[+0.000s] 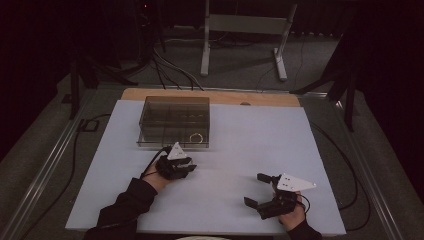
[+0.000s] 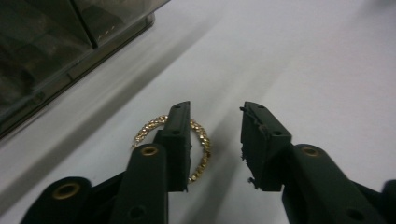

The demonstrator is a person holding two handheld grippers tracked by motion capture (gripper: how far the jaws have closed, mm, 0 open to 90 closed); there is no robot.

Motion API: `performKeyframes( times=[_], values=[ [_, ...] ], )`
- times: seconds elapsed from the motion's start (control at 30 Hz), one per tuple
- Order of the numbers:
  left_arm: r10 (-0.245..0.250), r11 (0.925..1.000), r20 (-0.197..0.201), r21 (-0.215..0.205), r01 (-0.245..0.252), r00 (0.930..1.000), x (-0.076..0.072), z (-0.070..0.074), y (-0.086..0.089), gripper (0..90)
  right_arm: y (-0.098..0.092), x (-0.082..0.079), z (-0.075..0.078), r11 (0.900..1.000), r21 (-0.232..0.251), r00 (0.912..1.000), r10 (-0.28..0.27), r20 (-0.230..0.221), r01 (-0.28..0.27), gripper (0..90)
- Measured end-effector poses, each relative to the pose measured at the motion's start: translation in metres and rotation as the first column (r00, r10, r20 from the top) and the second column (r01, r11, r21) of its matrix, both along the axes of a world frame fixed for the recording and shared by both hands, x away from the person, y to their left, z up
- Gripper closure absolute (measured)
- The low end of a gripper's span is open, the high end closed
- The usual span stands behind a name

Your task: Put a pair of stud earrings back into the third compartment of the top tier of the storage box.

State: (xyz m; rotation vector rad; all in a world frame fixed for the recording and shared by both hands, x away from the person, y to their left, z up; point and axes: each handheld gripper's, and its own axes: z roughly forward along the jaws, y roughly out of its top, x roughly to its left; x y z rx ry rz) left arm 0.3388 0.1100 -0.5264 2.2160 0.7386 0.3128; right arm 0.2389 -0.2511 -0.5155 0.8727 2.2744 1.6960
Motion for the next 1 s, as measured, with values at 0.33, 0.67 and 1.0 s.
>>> performKeyframes(
  times=[0.33, 0.67, 1.0],
  values=[
    [0.025, 0.9992, -0.009, 0.031, -0.024, 0.9997, -0.001, -0.004, -0.006, 81.0, 0.000, 0.000, 0.000, 1.000, -0.003, 1.0000, 0.001, 0.000, -0.001, 0.0],
    [-0.004, 0.9992, -0.002, 0.041, 0.004, 1.0000, -0.003, -0.002, -0.006, 88.2, 0.000, 0.000, -0.001, 1.000, -0.003, 1.0000, -0.001, -0.006, 0.001, 0.0],
    [-0.014, 0.9998, 0.027, 0.011, 0.014, 0.9995, -0.008, 0.014, 0.000, 88.3, 0.000, 0.000, 0.000, 1.000, -0.003, 1.0000, -0.001, -0.003, 0.001, 0.0]
  ],
)
